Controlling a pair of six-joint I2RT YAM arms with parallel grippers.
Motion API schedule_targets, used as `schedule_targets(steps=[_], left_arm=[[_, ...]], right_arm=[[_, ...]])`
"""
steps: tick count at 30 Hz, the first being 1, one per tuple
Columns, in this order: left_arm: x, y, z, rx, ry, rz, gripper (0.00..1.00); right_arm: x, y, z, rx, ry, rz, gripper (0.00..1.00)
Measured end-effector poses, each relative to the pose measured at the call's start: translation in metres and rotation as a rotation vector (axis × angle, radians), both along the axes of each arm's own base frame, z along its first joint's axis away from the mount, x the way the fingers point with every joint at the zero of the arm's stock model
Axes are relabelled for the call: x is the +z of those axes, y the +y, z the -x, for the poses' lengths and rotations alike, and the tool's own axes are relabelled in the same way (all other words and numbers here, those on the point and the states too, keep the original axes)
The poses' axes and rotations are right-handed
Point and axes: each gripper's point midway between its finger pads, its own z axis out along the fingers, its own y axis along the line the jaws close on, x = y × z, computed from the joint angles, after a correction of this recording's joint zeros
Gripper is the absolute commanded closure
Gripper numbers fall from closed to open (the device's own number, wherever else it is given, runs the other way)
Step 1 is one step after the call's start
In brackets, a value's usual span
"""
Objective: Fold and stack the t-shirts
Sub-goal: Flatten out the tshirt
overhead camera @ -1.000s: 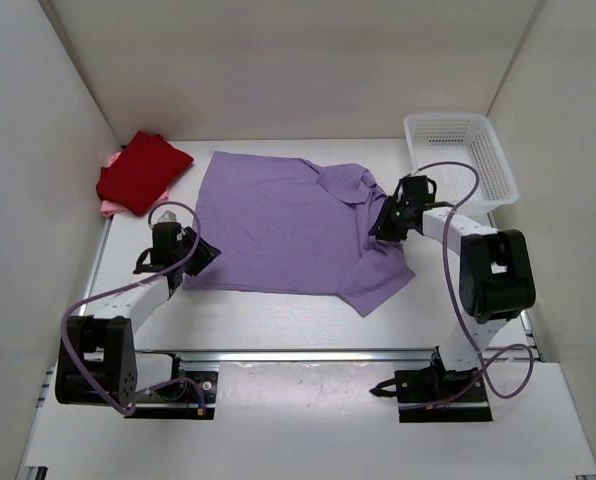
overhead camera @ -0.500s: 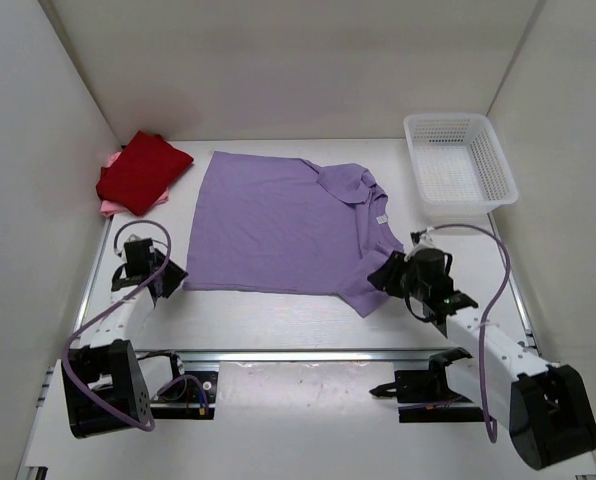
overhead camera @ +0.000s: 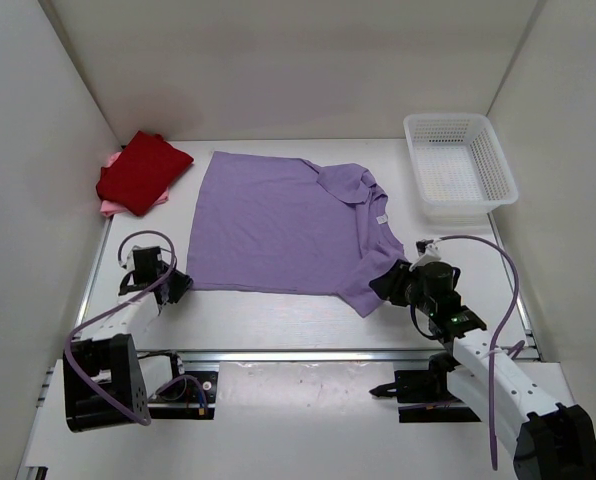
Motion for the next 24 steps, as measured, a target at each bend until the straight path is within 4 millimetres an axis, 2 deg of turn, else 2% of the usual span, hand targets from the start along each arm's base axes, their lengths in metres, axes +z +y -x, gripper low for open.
schedule_targets(steps=[2, 5, 7, 9, 12, 14, 19, 21, 24], left_arm=[[-0.001, -0.001, -0.004, 0.004, -0.009, 0.004, 0.73], [-0.003, 0.0, -0.005, 0.009, -0.015, 0.006, 0.79], [-0.003, 0.0, -0.006, 0.007, -0.019, 0.001, 0.87], [-0.003, 0.001, -0.006, 0.003, -0.021, -0.009, 1.0], [0.004, 0.0, -0.011, -0.014, -0.033, -0.026, 1.0], [0.02, -0.003, -0.025, -0.04, -0.07, -0.05, 1.0], [0.084, -0.011, -0.09, -0.086, -0.25, -0.077, 1.0], [0.094, -0.009, -0.106, -0.084, -0.287, -0.083, 1.0], [0.089, -0.012, -0.112, -0.088, -0.284, -0.07, 1.0]], right_arm=[[-0.002, 0.0, 0.001, 0.001, 0.003, 0.001, 0.67], [-0.004, -0.001, 0.002, 0.0, 0.009, 0.003, 0.66], [-0.004, -0.001, 0.002, -0.001, 0.01, 0.004, 0.66], [-0.006, -0.002, 0.001, -0.009, 0.015, 0.009, 0.62], [-0.016, -0.014, 0.0, -0.057, 0.052, 0.038, 0.6], [-0.025, -0.031, -0.004, -0.132, 0.088, 0.065, 0.58], [-0.043, -0.065, -0.012, -0.276, 0.174, 0.114, 0.59], [-0.045, -0.08, -0.017, -0.334, 0.194, 0.12, 0.59], [-0.044, -0.1, -0.025, -0.411, 0.202, 0.145, 0.59]])
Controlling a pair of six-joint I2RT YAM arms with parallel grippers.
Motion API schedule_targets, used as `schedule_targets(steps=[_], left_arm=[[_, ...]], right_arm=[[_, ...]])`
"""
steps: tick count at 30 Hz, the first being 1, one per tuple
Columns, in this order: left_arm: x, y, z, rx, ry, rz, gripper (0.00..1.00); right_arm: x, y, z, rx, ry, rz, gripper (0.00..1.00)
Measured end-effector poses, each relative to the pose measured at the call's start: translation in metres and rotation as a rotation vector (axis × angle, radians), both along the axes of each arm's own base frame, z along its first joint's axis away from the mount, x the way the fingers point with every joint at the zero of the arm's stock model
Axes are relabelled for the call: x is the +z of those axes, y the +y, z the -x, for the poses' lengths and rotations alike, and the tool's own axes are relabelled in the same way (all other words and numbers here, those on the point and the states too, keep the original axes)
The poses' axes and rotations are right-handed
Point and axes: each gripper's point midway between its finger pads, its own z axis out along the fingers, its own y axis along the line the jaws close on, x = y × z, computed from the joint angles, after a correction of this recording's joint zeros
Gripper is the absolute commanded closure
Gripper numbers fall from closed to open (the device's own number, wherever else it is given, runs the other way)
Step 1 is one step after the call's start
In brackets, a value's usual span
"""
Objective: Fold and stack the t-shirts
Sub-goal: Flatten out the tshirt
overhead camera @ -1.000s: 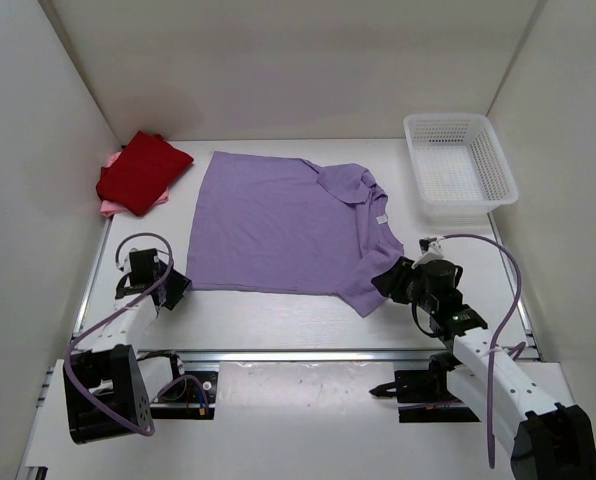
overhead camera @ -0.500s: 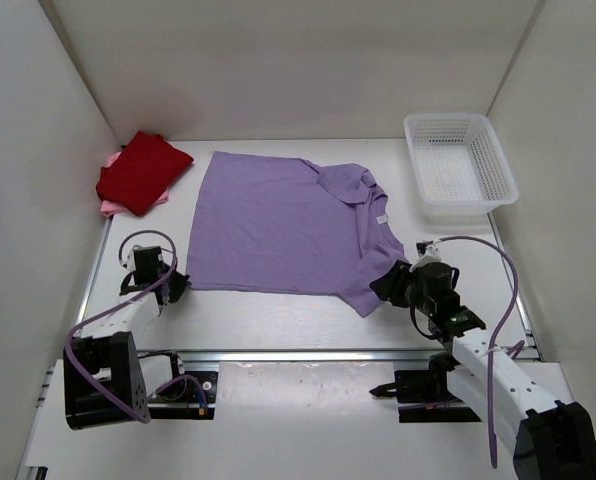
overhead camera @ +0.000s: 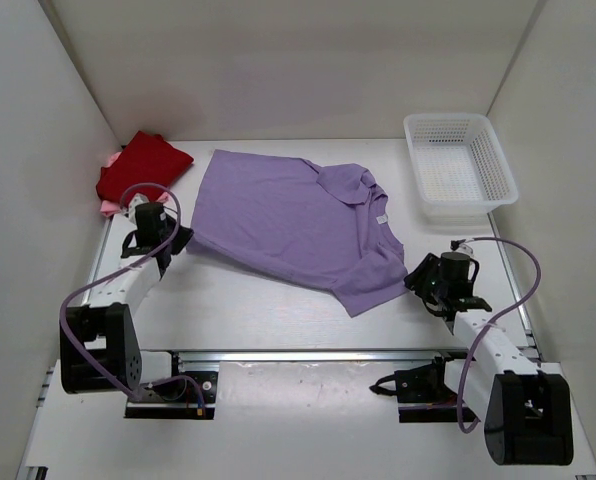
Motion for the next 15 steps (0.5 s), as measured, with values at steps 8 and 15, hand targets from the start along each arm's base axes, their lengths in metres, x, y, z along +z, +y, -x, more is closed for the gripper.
schedule_targets(steps=[8, 15], left_arm=[[-0.002, -0.037, -0.001, -0.104, -0.006, 0.058, 1.0], [0.001, -0.049, 0.001, -0.141, -0.025, 0.096, 1.0]], right_arm=[[-0.008, 0.001, -0.002, 0.016, 0.057, 0.096, 0.58], [-0.011, -0.002, -0.001, 0.011, 0.079, 0.126, 0.61]])
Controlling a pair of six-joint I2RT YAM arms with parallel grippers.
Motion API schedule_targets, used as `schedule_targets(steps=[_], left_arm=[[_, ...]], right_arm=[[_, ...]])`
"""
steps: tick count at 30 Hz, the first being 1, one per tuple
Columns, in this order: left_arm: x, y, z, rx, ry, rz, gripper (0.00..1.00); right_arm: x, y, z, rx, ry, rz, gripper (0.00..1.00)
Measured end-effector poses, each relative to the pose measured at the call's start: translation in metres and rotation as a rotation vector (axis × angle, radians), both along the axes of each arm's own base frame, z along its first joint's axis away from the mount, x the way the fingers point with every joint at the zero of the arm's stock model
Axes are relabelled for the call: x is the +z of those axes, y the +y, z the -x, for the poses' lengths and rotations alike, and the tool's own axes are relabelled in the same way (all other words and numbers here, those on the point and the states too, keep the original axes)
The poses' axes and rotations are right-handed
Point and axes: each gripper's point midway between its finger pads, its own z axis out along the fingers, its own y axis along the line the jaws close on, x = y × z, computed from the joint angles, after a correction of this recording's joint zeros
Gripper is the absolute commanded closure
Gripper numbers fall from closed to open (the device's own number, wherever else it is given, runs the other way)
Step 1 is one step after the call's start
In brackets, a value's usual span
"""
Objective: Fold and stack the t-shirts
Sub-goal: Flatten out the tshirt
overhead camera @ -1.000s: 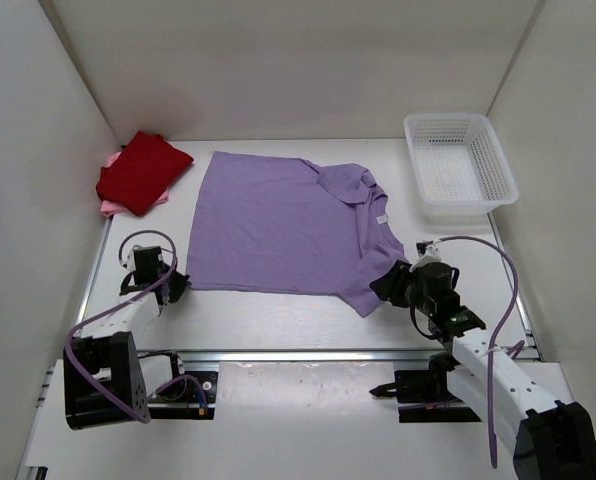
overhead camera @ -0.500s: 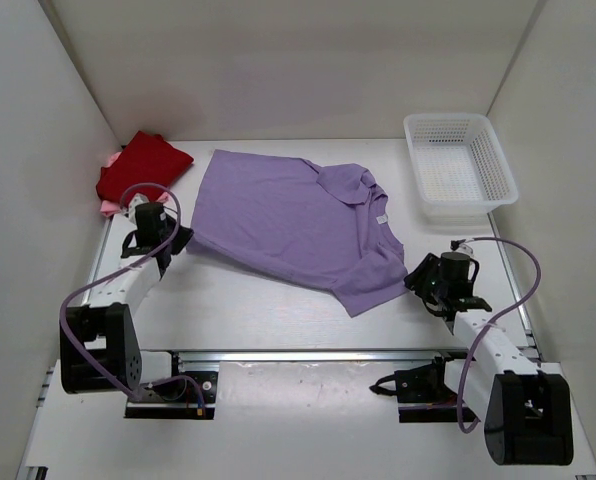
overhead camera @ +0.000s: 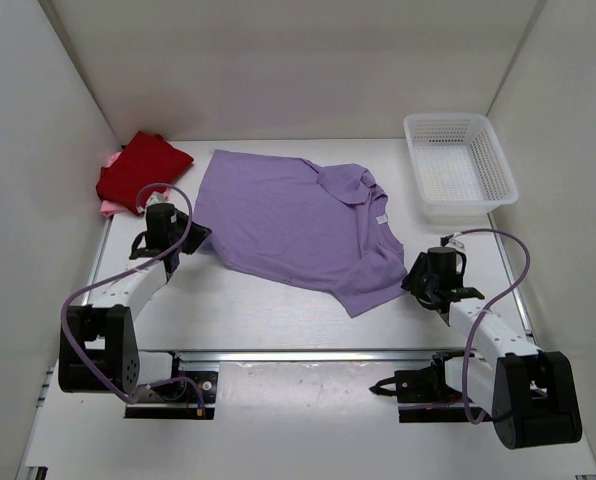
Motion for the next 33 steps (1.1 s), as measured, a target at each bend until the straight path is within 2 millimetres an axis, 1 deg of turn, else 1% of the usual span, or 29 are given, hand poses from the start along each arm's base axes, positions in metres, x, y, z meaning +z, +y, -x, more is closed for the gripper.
schedule_targets(steps=[1, 3, 4, 7, 8, 9, 11, 14, 17, 18, 19, 20, 21, 22, 23, 24, 25, 26, 27, 28, 29, 31, 33], left_arm=[[0.001, -0.002, 0.0, -0.007, -0.004, 0.003, 1.0], [0.004, -0.006, 0.001, -0.02, -0.01, 0.006, 1.0], [0.005, -0.009, 0.002, -0.027, -0.014, 0.007, 1.0], [0.008, -0.015, 0.003, -0.046, -0.023, 0.01, 1.0], [0.009, -0.016, 0.003, -0.05, -0.028, 0.012, 1.0], [0.008, -0.018, 0.004, -0.056, -0.03, 0.014, 1.0], [0.004, -0.021, 0.008, -0.066, -0.021, 0.021, 1.0], [0.0, -0.024, 0.01, -0.074, -0.012, 0.03, 1.0], [0.003, -0.029, 0.01, -0.089, -0.019, 0.044, 1.0], [0.005, -0.032, 0.01, -0.1, -0.018, 0.047, 1.0], [0.008, -0.036, 0.009, -0.111, -0.013, 0.044, 1.0], [0.016, -0.042, 0.006, -0.132, -0.015, 0.039, 1.0], [0.03, -0.051, 0.001, -0.157, -0.026, 0.03, 1.0], [0.052, -0.061, -0.008, -0.189, -0.063, 0.016, 1.0], [0.075, -0.07, -0.016, -0.215, -0.109, 0.003, 1.0], [0.106, -0.077, -0.024, -0.239, -0.169, -0.011, 1.0], [0.142, -0.085, -0.03, -0.265, -0.241, -0.019, 1.0], [0.177, -0.087, -0.034, -0.277, -0.31, -0.028, 1.0], [0.206, -0.085, -0.036, -0.277, -0.367, -0.036, 1.0], [0.237, -0.077, -0.036, -0.264, -0.431, -0.048, 1.0], [0.263, -0.065, -0.034, -0.244, -0.479, -0.061, 1.0], [0.31, -0.037, -0.025, -0.187, -0.556, -0.1, 1.0], [0.356, -0.014, -0.014, -0.121, -0.635, -0.147, 1.0]], right_arm=[[0.0, 0.0, -0.001, 0.001, 0.011, 0.007, 0.65], [-0.001, -0.001, -0.003, 0.004, 0.032, 0.016, 0.67], [-0.002, 0.0, -0.005, 0.007, 0.039, 0.017, 0.72], [-0.003, 0.002, -0.006, 0.018, 0.064, 0.025, 0.79], [-0.004, 0.002, -0.007, 0.023, 0.072, 0.028, 0.85], [-0.004, 0.002, -0.007, 0.028, 0.081, 0.031, 0.88], [-0.005, 0.003, -0.007, 0.035, 0.093, 0.031, 1.0], [-0.005, 0.004, -0.007, 0.041, 0.102, 0.016, 1.0], [0.0, 0.009, -0.004, 0.065, 0.118, 0.017, 1.0], [0.005, 0.014, -0.003, 0.084, 0.114, 0.021, 1.0], [0.015, 0.018, -0.004, 0.104, 0.095, 0.026, 1.0], [0.028, 0.023, -0.007, 0.121, 0.068, 0.029, 1.0], [0.05, 0.027, -0.014, 0.137, 0.02, 0.036, 1.0], [0.073, 0.03, -0.021, 0.149, -0.032, 0.039, 1.0], [0.105, 0.034, -0.031, 0.158, -0.108, 0.044, 1.0], [0.138, 0.035, -0.04, 0.161, -0.178, 0.051, 1.0], [0.179, 0.037, -0.048, 0.164, -0.271, 0.058, 1.0], [0.216, 0.038, -0.052, 0.162, -0.35, 0.069, 1.0], [0.254, 0.038, -0.053, 0.158, -0.432, 0.078, 1.0], [0.293, 0.039, -0.052, 0.155, -0.516, 0.086, 1.0], [0.324, 0.041, -0.048, 0.155, -0.583, 0.097, 1.0], [0.39, 0.047, -0.032, 0.162, -0.72, 0.114, 1.0], [0.445, 0.056, -0.016, 0.186, -0.831, 0.124, 1.0]])
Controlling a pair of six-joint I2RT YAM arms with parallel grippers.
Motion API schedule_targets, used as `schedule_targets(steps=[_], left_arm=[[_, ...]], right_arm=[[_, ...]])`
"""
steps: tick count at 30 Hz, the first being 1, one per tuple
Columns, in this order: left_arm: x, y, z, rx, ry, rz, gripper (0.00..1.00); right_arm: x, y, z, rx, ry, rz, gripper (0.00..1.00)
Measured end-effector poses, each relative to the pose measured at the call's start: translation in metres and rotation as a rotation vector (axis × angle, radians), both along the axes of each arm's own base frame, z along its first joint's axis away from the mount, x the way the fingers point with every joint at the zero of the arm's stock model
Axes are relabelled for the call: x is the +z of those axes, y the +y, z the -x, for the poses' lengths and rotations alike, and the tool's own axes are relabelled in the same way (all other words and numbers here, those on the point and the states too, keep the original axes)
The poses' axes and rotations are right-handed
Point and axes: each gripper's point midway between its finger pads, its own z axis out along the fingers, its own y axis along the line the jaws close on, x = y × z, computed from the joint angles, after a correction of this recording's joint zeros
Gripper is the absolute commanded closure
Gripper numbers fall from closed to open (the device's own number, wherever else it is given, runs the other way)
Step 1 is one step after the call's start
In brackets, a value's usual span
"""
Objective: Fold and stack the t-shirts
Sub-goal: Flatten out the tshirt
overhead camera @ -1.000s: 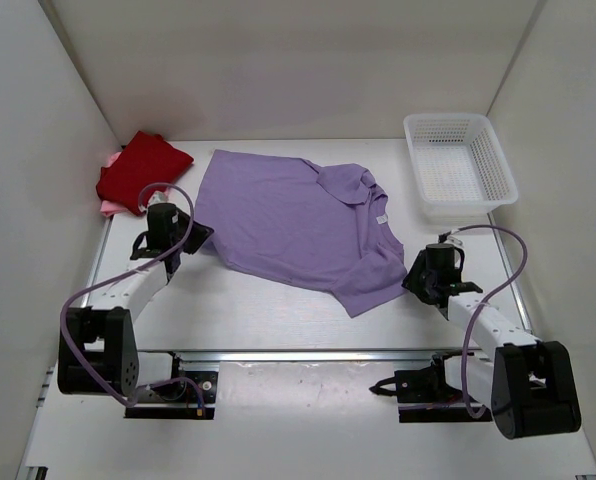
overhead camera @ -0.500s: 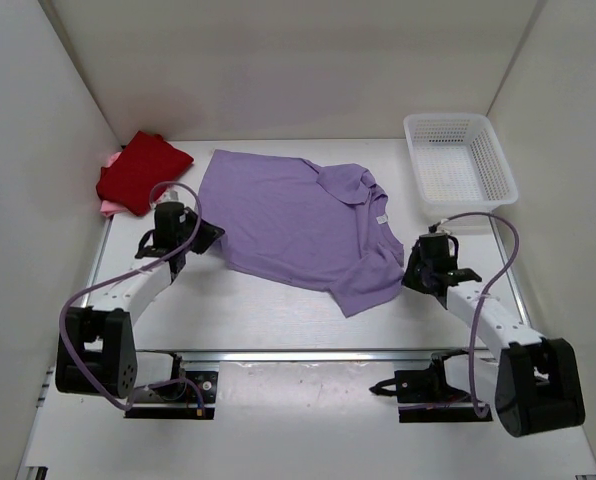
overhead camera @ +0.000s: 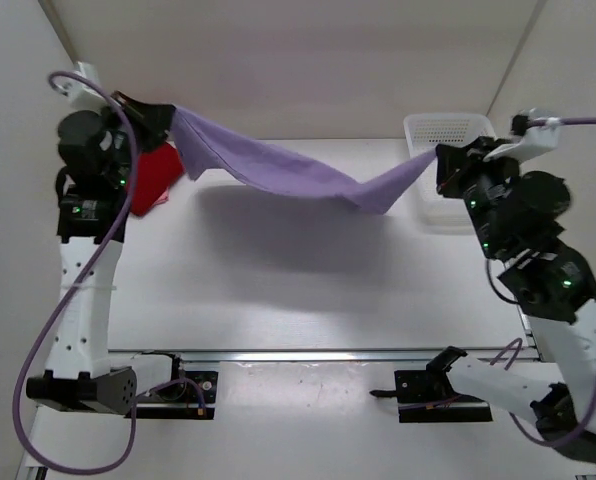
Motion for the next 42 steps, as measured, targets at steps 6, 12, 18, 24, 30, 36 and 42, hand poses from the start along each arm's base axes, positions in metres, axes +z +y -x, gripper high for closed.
schedule_targets(steps=[6, 12, 18, 24, 30, 36, 42], left_arm=[[0.1, 0.016, 0.044, 0.059, -0.211, -0.038, 1.0], [0.07, 0.028, 0.014, 0.1, -0.135, -0.05, 1.0], [-0.103, 0.029, -0.069, 0.102, 0.271, -0.082, 1.0], [-0.211, 0.029, -0.126, 0.103, 0.55, -0.094, 1.0], [-0.137, 0.024, -0.178, 0.086, 0.394, -0.05, 1.0], [-0.014, 0.054, -0.157, 0.123, 0.123, 0.003, 1.0], [0.043, 0.086, -0.12, 0.19, -0.007, -0.001, 1.0]], right_arm=[[0.137, 0.048, 0.059, 0.076, -0.386, 0.08, 1.0], [0.188, -0.012, -0.036, -0.266, -0.419, 0.234, 1.0], [-0.021, -0.04, -0.186, -0.131, 0.073, 0.332, 1.0], [-0.122, -0.02, -0.288, 0.029, 0.349, 0.281, 1.0], [-0.06, -0.016, -0.305, 0.048, 0.185, 0.212, 1.0], [0.076, -0.057, -0.244, -0.009, -0.115, 0.132, 0.99], [0.148, -0.064, -0.169, -0.047, -0.279, 0.126, 1.0]])
